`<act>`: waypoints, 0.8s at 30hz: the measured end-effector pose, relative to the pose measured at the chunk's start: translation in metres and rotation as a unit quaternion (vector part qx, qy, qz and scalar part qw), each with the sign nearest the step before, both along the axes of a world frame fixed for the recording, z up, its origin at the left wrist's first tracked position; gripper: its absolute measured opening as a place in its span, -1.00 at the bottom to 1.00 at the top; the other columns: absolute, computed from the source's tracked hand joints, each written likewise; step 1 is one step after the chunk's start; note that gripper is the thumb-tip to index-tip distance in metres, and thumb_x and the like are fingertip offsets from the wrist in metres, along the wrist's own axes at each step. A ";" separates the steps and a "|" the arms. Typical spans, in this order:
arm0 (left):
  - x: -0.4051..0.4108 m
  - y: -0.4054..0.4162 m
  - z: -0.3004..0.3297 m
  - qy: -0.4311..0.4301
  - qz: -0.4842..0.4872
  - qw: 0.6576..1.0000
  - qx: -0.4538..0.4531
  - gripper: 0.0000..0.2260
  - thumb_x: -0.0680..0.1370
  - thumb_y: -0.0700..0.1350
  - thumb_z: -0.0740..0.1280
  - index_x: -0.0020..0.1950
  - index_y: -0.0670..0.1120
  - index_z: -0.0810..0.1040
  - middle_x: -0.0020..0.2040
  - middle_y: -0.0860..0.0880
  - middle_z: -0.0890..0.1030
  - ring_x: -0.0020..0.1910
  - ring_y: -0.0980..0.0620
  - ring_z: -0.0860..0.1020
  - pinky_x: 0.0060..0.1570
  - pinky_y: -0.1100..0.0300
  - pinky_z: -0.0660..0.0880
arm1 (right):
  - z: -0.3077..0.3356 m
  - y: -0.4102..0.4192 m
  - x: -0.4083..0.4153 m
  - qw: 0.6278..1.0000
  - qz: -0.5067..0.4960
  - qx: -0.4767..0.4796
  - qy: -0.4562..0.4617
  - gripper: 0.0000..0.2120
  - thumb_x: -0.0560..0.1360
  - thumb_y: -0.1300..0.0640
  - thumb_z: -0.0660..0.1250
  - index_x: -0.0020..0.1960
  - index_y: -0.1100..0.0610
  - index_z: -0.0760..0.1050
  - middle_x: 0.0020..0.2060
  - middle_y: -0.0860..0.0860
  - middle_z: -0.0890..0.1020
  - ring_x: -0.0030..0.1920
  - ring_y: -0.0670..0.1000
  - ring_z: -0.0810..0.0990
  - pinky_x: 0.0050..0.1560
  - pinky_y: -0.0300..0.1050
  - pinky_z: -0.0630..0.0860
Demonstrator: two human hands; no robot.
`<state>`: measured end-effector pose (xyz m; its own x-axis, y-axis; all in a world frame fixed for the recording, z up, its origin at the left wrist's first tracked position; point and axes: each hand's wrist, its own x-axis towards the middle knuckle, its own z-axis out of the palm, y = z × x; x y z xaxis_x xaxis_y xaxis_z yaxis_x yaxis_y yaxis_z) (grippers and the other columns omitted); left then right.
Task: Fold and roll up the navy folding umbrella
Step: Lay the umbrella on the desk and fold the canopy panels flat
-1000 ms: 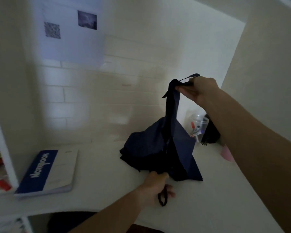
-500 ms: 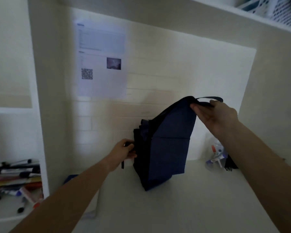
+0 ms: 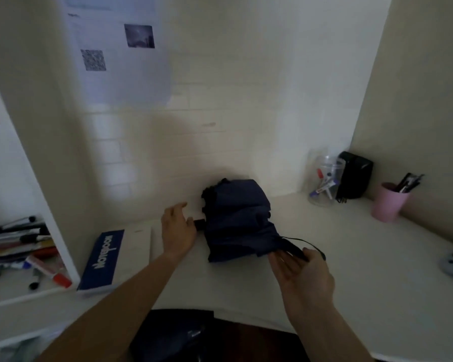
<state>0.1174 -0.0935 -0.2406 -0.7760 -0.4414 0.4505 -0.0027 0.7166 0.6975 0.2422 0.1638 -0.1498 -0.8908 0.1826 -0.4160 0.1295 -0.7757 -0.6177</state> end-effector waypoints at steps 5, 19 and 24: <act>0.088 0.048 0.035 0.141 -0.320 0.928 -0.129 -0.60 0.51 -0.03 0.47 0.31 -0.07 0.52 0.28 -0.05 0.50 0.31 0.03 0.48 0.31 0.22 0.40 | -0.022 -0.002 0.030 0.999 -0.014 0.016 -0.049 -0.81 0.65 0.22 0.20 -0.09 0.22 0.51 -0.13 0.17 0.63 -0.12 0.12 0.62 -0.01 0.02 0.59; 0.133 0.086 -0.008 0.082 -0.254 0.892 -0.364 -0.79 0.56 -0.10 0.23 0.04 -0.03 0.66 0.01 0.05 0.69 -0.13 0.03 0.63 -0.19 0.11 0.59 | -0.074 0.045 0.105 0.992 -0.114 0.015 -0.049 -0.86 0.62 0.28 0.27 0.02 0.25 0.61 -0.18 0.12 0.61 -0.20 0.03 0.57 -0.13 -0.12 0.56; 0.146 0.091 -0.028 0.026 -0.243 0.895 -0.373 -0.73 0.58 -0.02 0.21 0.08 -0.01 0.70 0.07 0.05 0.71 -0.06 0.05 0.66 -0.16 0.13 0.64 | -0.134 0.061 0.126 0.987 -0.074 0.010 -0.139 -0.79 0.54 0.49 0.24 0.11 0.42 0.58 -0.14 0.27 0.63 -0.21 0.10 0.60 -0.33 -0.26 0.65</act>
